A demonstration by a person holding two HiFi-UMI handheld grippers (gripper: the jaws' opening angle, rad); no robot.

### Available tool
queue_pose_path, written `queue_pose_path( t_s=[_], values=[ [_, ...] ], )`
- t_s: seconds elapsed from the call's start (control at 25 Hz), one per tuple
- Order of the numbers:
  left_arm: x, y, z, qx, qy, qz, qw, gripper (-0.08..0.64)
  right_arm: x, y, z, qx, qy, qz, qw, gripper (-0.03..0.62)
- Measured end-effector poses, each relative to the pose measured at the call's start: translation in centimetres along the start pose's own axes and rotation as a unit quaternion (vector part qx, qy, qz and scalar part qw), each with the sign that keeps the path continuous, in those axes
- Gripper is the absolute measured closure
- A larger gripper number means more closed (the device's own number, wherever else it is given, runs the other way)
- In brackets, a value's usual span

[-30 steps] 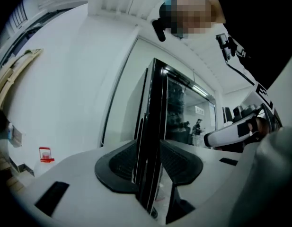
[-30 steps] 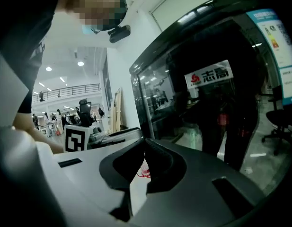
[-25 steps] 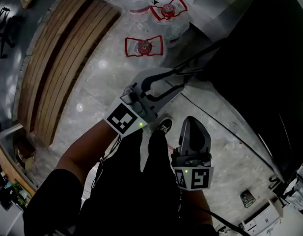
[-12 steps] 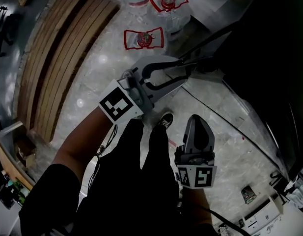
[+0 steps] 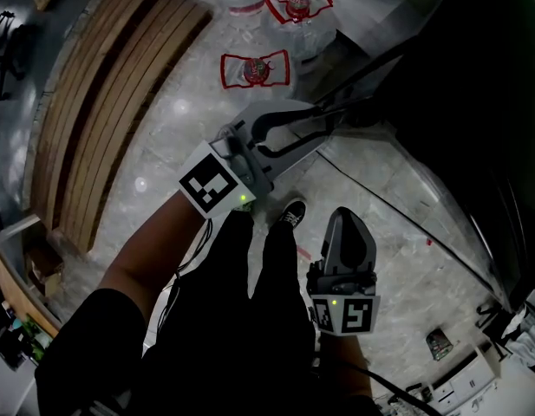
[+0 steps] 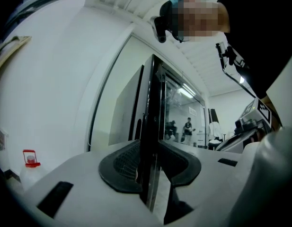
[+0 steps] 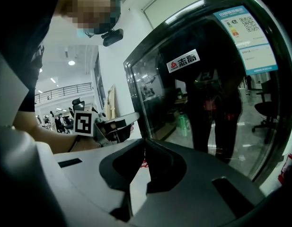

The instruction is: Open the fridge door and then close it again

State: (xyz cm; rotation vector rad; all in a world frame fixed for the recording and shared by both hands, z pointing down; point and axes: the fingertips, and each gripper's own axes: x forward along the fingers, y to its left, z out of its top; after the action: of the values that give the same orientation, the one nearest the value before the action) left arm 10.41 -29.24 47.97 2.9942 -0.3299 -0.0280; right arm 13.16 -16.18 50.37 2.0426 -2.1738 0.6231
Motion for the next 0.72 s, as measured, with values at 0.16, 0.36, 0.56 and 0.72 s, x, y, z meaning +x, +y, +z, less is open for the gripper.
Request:
queue_pose_path(
  t_s=[0.16,0.36,0.56,0.72],
  values=[
    [-0.7,-0.6,0.3,-0.006,-0.016,0.008,0.9998,0.445,-0.8,-0.2,-0.1,0.0,0.003,-0.003,1.0,0.577],
    [-4.1,-3.4,0.0,0.007,-0.006,0.034,0.9994,0.448,-2.4,-0.3,-0.3,-0.006,0.001,0.0,1.0,0.577],
    [-7.3,-7.1,-0.6,0.001,0.022,0.076,0.9969,0.449,-4.8,1.0,0.0,-0.028,-0.014,0.024,0.999,0.577],
    [-9.3,-9.7,-1.0,-0.009,0.037,0.109,0.9933,0.448,-6.2,2.7,0.7,-0.042,-0.027,0.053,0.997,0.577]
  ],
)
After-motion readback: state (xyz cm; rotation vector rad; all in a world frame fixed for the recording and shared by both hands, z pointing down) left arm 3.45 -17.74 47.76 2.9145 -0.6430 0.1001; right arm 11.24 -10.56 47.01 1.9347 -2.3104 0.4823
